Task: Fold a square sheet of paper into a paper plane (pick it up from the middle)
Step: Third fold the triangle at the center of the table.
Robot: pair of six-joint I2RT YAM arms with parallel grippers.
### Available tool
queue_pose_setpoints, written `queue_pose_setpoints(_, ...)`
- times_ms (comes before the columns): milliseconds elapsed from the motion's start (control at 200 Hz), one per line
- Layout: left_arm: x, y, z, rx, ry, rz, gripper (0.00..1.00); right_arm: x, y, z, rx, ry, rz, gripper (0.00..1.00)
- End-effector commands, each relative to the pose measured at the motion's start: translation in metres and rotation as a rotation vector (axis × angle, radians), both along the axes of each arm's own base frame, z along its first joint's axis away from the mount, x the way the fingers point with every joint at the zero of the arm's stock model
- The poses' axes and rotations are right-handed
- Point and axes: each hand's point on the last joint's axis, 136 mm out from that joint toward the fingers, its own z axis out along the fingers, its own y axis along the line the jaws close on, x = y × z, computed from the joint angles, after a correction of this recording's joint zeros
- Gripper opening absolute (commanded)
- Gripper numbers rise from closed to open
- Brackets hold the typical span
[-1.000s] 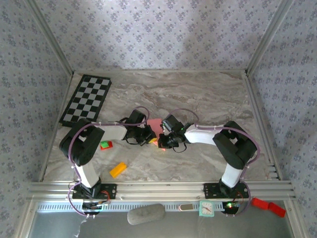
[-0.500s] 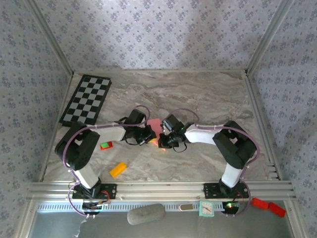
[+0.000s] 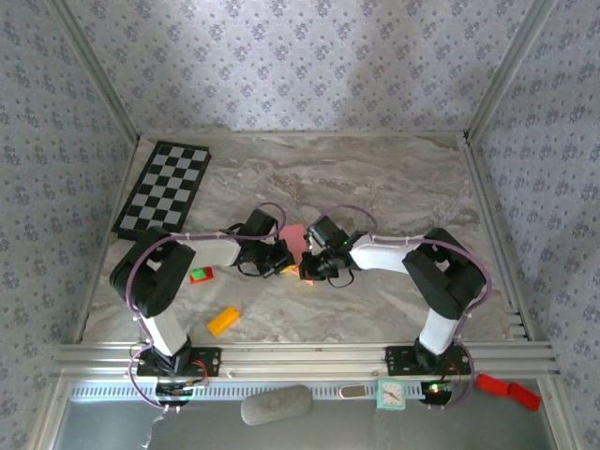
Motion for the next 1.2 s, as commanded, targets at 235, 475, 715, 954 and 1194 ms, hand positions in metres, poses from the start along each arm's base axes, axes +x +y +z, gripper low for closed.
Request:
queue_pose_setpoints(235, -0.002, 0.006, -0.014, 0.065, 0.019, -0.01, 0.06, 0.015, 0.005, 0.027, 0.053, -0.057, 0.022, 0.02)
queue_pose_setpoints(475, -0.003, 0.008, -0.018, 0.078, 0.032, -0.007, 0.06, 0.013, 0.006, 0.015, 0.036, -0.043, 0.074, 0.02)
queue_pose_setpoints(715, -0.004, 0.012, -0.021, 0.095, 0.044, 0.0, 0.05, 0.009, 0.004, 0.003, 0.01, -0.012, 0.095, 0.02)
queue_pose_setpoints(954, -0.006, 0.018, -0.026, 0.124, 0.06, 0.011, 0.05, 0.005, -0.004, -0.007, -0.026, 0.011, 0.106, 0.02)
queue_pose_setpoints(1194, -0.011, 0.03, -0.037, 0.173, 0.094, 0.041, 0.04, -0.002, -0.013, -0.013, -0.053, 0.036, 0.122, 0.01)
